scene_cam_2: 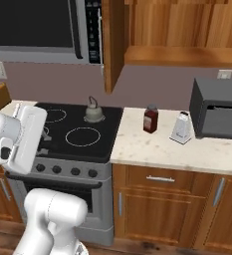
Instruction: Pick the pan from the cabinet and place it on the stove. Then turn on the stove burner for the pan.
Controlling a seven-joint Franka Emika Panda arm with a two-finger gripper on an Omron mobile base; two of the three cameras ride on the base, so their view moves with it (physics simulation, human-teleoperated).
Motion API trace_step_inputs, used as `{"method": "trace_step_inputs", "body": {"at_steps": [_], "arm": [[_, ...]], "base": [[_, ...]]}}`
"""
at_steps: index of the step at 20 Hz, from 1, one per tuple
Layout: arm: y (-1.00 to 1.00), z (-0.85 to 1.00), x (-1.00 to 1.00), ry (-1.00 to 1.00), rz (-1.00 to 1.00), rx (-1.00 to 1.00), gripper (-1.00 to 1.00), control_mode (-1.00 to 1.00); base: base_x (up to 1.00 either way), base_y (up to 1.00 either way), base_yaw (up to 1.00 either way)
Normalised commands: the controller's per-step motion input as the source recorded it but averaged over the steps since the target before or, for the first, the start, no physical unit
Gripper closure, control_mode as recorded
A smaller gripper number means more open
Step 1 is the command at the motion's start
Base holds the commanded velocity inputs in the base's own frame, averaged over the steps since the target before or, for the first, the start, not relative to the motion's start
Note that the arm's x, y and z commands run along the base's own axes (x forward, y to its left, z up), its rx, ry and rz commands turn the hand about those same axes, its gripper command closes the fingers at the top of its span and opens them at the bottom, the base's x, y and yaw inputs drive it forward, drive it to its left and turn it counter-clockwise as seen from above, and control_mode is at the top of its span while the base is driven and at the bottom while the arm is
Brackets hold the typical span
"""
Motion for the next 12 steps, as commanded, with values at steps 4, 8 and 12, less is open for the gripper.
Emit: {"method": "trace_step_inputs", "body": {"at_steps": [4, 8, 12], "arm": [[0.00, 0.00, 0.00, 0.00, 0.00, 0.00, 1.00, 1.00], [0.00, 0.00, 0.00, 0.00, 0.00, 0.00, 1.00, 1.00], [0.00, 0.00, 0.00, 0.00, 0.00, 0.00, 1.00, 1.00]], "base": [[0.38, 0.01, 0.00], [0.39, 0.02, 0.00], [0.47, 0.05, 0.00]]}}
